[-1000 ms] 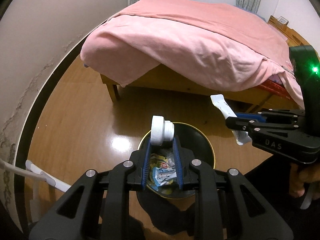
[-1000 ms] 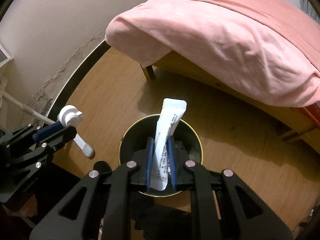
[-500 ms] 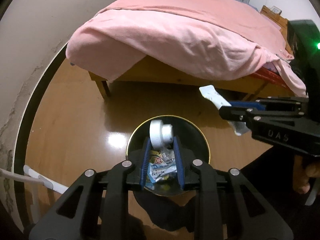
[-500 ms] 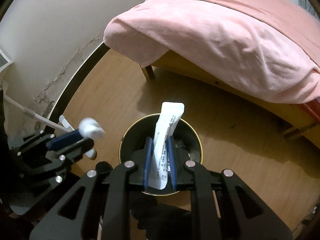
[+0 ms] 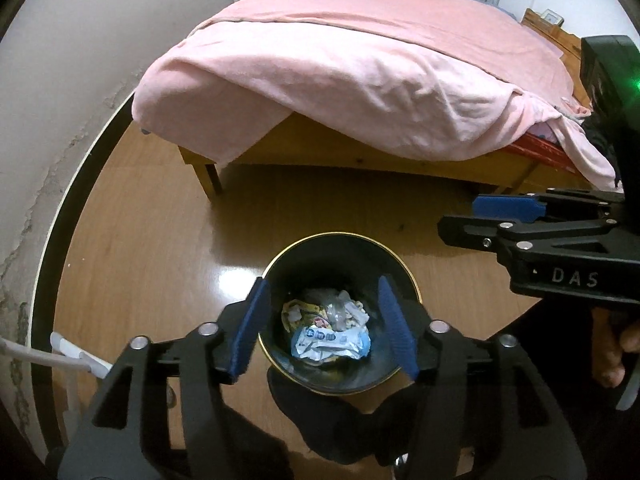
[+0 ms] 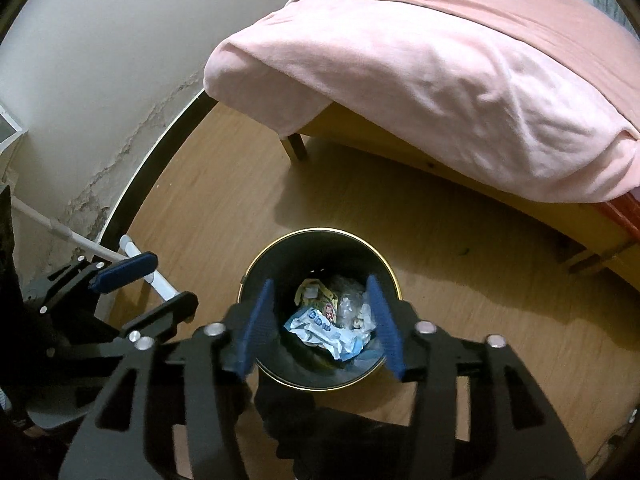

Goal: Collect trash
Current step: 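Open the left tool to drop the cap while the right drops the tube, then move both open tools back to the desk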

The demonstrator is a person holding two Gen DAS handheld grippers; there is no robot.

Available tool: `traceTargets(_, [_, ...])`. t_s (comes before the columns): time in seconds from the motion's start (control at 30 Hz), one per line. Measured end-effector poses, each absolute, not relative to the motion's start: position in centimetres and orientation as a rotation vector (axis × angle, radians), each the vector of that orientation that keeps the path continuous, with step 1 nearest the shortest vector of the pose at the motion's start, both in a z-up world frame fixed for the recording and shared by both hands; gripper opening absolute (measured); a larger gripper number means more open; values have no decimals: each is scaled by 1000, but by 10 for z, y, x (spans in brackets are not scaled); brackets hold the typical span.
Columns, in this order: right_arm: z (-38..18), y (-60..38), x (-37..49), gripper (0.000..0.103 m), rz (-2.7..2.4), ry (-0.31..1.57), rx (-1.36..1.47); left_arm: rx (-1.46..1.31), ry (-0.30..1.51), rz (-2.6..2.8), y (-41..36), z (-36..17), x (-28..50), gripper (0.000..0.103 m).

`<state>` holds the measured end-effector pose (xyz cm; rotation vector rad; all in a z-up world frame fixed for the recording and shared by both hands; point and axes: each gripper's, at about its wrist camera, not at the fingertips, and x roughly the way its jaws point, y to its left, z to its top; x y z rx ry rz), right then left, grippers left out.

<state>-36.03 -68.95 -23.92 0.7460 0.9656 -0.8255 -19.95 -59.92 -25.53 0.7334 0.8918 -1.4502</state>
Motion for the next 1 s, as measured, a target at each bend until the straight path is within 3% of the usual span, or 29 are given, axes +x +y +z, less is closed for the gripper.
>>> traceTargets(0.17, [-226,-689,-354,65,-814,941,741,712,846,-1402,-587,-243,-189,80])
traceTargets(0.3, [-201,-688,-342,78,-798,908,721,672,805,-1361,-566,-216,-175,92])
traceTargets(0.5, [-141,-678,-297,85,-721,832,662,581,739,-1267,-516,-146,-134,92])
traceTargets(0.73, [-81,-629,-195,86,-512,780,532,448,605,-1047,-398,-36,-52,93])
traceTargets(0.87, [-58,-578,-128,87,-362,781,447,429,532,-820,-326,-5,9,96])
traceTargets(1.0, [-49,-519,-69,87,-212,805,367,382,583,-558,-245,-5,88,96])
